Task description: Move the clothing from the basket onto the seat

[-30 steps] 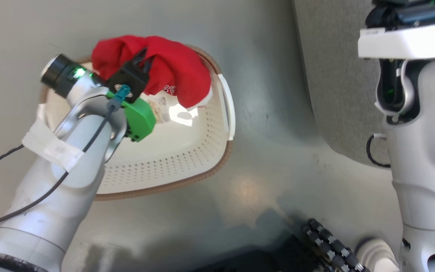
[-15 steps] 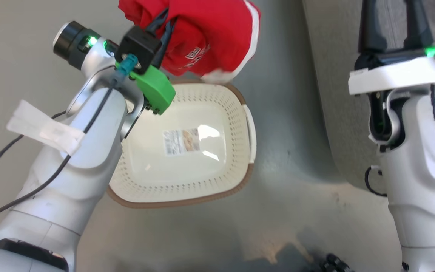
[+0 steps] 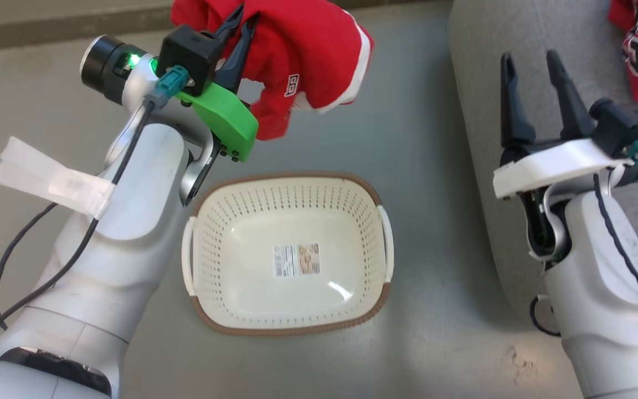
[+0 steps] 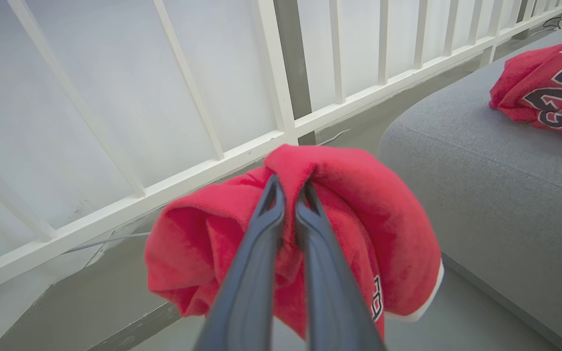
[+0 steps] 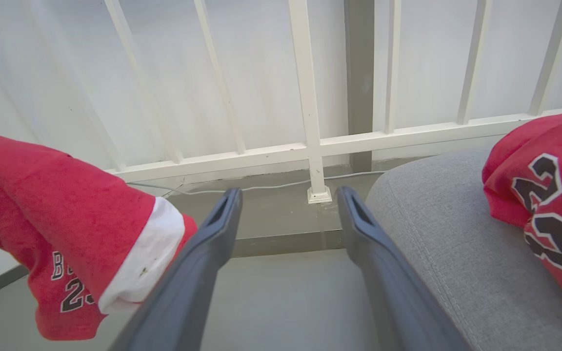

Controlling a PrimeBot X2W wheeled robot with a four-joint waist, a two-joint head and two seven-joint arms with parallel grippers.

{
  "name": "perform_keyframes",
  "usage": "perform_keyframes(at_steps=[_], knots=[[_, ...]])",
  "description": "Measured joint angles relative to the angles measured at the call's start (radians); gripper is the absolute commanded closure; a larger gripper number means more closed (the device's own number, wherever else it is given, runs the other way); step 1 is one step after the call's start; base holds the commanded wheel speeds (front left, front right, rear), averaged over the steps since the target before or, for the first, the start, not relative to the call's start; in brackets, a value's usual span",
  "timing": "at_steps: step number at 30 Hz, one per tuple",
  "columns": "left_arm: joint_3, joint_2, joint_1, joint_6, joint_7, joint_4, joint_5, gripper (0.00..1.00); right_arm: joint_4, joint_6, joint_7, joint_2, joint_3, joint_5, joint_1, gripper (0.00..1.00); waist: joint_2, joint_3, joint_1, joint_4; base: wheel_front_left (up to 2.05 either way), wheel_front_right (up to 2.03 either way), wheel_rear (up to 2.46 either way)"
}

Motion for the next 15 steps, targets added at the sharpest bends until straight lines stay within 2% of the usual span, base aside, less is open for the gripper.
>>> perform_keyframes(at_steps=[15], knots=[[-0.029,-0.019,0.005,-0.002,0.019,0.042,-0.102,1.00,0.118,0.028,0.000,0.000,0.055,0.000,0.105,0.00,0.0000,-0.219,0.0000,0.027,0.00,0.00,0.00]])
